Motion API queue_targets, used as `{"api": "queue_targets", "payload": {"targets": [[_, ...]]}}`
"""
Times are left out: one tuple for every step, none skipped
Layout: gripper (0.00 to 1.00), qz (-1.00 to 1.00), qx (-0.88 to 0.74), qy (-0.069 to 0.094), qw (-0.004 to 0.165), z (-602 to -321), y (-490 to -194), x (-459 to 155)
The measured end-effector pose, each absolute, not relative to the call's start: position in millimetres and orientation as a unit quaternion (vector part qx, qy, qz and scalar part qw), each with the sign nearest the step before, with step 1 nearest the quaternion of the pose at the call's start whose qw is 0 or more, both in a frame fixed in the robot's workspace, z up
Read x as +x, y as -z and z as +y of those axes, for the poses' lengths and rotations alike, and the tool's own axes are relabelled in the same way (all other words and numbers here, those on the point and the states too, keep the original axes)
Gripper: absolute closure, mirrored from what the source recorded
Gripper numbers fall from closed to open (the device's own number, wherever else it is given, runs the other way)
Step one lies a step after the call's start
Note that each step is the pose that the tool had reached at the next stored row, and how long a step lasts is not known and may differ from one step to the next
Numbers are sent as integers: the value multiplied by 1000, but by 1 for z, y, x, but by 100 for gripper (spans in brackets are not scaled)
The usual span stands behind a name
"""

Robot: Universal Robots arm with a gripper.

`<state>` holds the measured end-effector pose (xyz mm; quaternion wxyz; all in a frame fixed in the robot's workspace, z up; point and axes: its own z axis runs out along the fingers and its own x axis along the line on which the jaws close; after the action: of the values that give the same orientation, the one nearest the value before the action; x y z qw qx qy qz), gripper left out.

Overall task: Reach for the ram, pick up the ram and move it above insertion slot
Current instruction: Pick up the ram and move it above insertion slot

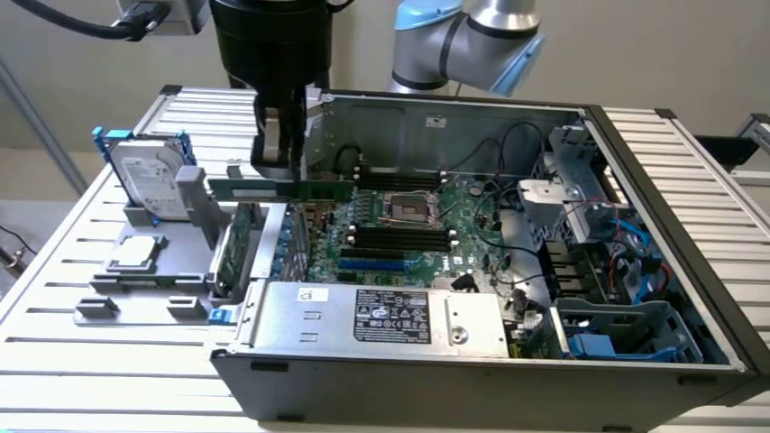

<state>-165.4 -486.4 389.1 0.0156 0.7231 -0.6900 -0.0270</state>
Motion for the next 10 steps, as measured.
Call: {"api": "queue_targets", "payload": {"targets": [[87, -690, 723, 27, 16, -485, -389, -163], [87, -690, 723, 27, 16, -483, -389, -160], [87, -690, 723, 27, 16, -481, -389, -158], [87, -690, 723, 27, 16, -480, -389, -155], [87, -690, 723, 27, 16, -478, -389, -153], [87, -690, 723, 27, 16, -476, -389, -151], [87, -690, 723, 27, 16, -474, -389, -148], [87, -690, 723, 27, 16, -472, -389, -146], [87, -690, 723, 27, 16, -470, -389, -143], [87, -690, 723, 27, 16, -469, -389, -141]]}}
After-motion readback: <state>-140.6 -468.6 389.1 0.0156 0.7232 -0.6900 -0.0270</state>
